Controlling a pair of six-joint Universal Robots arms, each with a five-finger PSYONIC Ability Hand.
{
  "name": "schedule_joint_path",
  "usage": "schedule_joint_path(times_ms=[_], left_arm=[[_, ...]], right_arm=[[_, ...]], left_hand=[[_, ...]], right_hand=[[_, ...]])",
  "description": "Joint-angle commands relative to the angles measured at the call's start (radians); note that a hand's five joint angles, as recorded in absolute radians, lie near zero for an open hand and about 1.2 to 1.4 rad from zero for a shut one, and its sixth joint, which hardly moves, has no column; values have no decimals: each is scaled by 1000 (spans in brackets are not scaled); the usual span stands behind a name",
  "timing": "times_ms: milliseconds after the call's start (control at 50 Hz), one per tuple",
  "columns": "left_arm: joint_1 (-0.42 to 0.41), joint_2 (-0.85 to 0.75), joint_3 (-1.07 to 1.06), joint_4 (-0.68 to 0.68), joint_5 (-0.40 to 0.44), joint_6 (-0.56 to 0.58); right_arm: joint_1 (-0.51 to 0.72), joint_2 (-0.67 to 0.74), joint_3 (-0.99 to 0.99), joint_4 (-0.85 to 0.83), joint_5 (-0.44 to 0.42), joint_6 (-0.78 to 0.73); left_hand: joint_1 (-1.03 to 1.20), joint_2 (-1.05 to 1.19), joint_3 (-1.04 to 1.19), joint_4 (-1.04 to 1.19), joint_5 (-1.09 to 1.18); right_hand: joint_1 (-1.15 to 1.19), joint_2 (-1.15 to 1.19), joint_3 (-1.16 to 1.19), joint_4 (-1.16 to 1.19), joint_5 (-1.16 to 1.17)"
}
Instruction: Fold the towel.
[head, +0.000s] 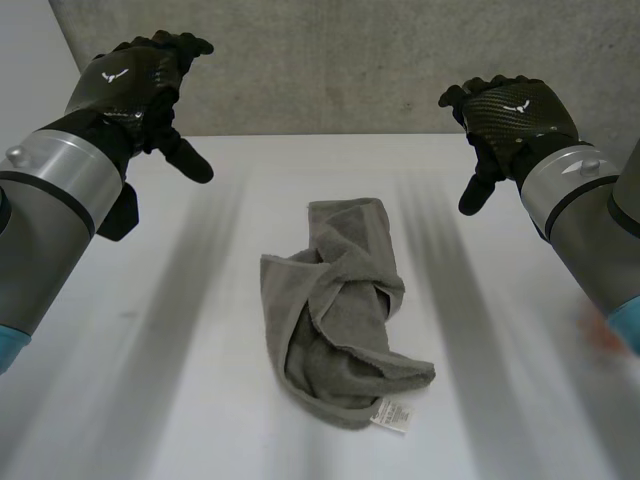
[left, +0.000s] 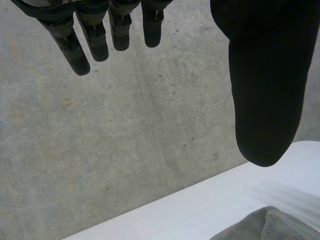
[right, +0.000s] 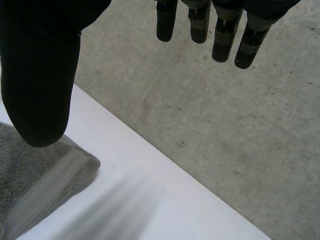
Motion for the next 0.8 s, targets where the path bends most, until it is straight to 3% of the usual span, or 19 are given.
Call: schedule_joint_path(times_ms=[20, 100, 260, 340, 420, 460, 520, 580, 800], left_arm=[[-5, -3, 2, -2, -2, -2], [-7, -9, 2, -7, -3, -6], [-44, -11, -61, -68, -13, -17], [-63, -12, -170, -65, -8, -15], [-74, -41, -236, -36, -5, -3], [-93, -95, -294, 5, -3, 3], [-111, -133, -348, 53, -5, 12], [-113, -158, -368, 81, -5, 20], [-192, -324, -400, 249, -8, 86]], right_arm=[[-1, 1, 0, 1, 0, 0], [-1, 1, 0, 3, -12, -2], [-3, 50, -9, 70, -150, -158], [-4, 92, -17, 125, -250, -235], [-7, 135, -9, 124, -347, -239], [-15, 200, -11, 125, -444, -238], [-12, 259, -11, 115, -495, -236], [-6, 285, -15, 101, -497, -230], [43, 426, -25, -105, -476, -189]], left_hand=[[21, 23, 21, 21, -19], [32, 35, 33, 33, -7], [29, 32, 30, 30, -10], [67, 70, 68, 68, 28], [73, 76, 74, 74, 34], [114, 117, 115, 115, 75], [120, 123, 121, 121, 81], [120, 123, 121, 121, 81], [270, 273, 270, 271, 231]], right_hand=[[-5, 10, 9, 5, -25], [-5, 10, 9, 5, -25], [-5, 10, 9, 5, -25], [-5, 10, 9, 5, -25], [-5, 10, 9, 5, -25], [-5, 10, 9, 5, -25], [-5, 10, 9, 5, -25], [-5, 10, 9, 5, -25], [549, 563, 563, 558, 529]])
